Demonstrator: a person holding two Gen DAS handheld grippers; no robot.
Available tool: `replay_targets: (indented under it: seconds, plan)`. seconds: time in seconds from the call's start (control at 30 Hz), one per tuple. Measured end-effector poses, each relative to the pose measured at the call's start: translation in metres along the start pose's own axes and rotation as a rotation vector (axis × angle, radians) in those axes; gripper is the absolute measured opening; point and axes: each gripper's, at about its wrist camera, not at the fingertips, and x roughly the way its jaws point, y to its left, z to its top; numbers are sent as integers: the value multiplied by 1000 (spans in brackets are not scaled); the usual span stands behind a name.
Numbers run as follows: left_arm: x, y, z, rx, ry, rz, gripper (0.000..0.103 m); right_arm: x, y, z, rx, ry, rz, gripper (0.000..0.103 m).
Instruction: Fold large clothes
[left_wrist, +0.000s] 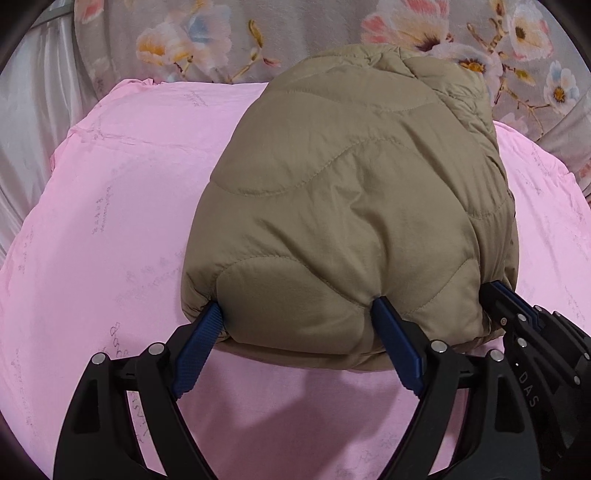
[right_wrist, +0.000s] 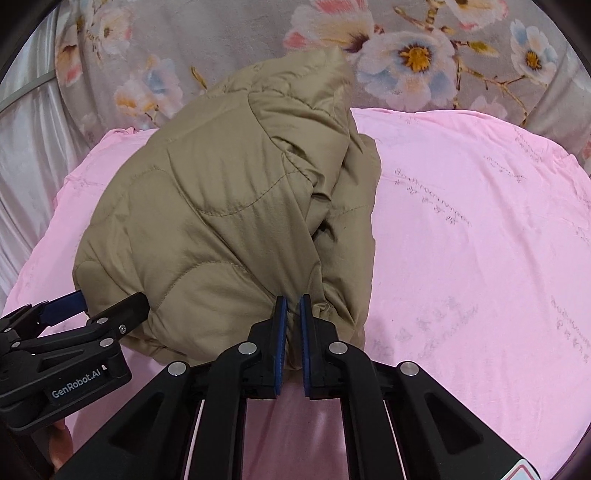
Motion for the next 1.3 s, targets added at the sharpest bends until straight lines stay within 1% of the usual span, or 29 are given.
replay_targets:
  seconds: [0.23,0.37,0.57,0.6,0.63,0.67,0.7,0.73,0.77,0.83,0.9,0.93,0.97,1.03,1.1,1.13,1.2,1.23,1.3]
  plan:
    - [9,-7,-6,32,-10,22,82,5,9,-7,-42,-15,-44,3]
    - [13,-8,-9,38,-16,27,82,6,7,-7,-36,-11,-36,3]
    - [15,-15,-16,61,-58,71,82,6,9,-7,-48,-10,-53,3]
    - [13,-14,-16,58,-62,70,80,2,10,-7,-51,-18,-57,3]
    - [9,-13,-16,58,-64,65,77,-3,11,-7,-50,-25,-55,3]
    - [-1,-12,-14,63,-63,50,69,-10,11,-5,-49,-31,-46,4]
    - [-10,-8,-11,59,-75,30,68,-23,9,0,-35,-56,-16,4]
    - [-27,0,-6,37,-105,-11,68,-36,7,8,-22,-91,9,4]
    - [-36,7,0,21,-125,-27,68,-50,6,20,-17,-133,14,4]
    - [-53,19,20,-5,-176,-6,68,-60,5,44,-24,-169,-2,4]
    - [-54,24,44,-14,-196,25,68,-51,2,73,1,-157,16,4]
    - [-49,26,57,-18,-198,30,68,-44,0,82,22,-159,21,4]
    - [-42,26,66,-19,-190,36,68,-32,-3,94,46,-142,25,4]
    - [-23,27,82,-20,-164,37,67,-8,-8,107,73,-89,26,4]
    - [0,21,87,-7,-122,43,67,24,-14,109,94,-27,12,4]
    - [6,20,88,-1,-119,44,68,37,-15,107,96,-8,0,4]
    - [15,15,84,5,-126,38,69,55,-18,98,93,1,-20,4]
    - [19,14,82,-1,-126,22,70,58,-19,94,95,-1,-20,4]
    - [22,13,77,2,-137,27,73,64,-21,88,95,-6,-19,4]
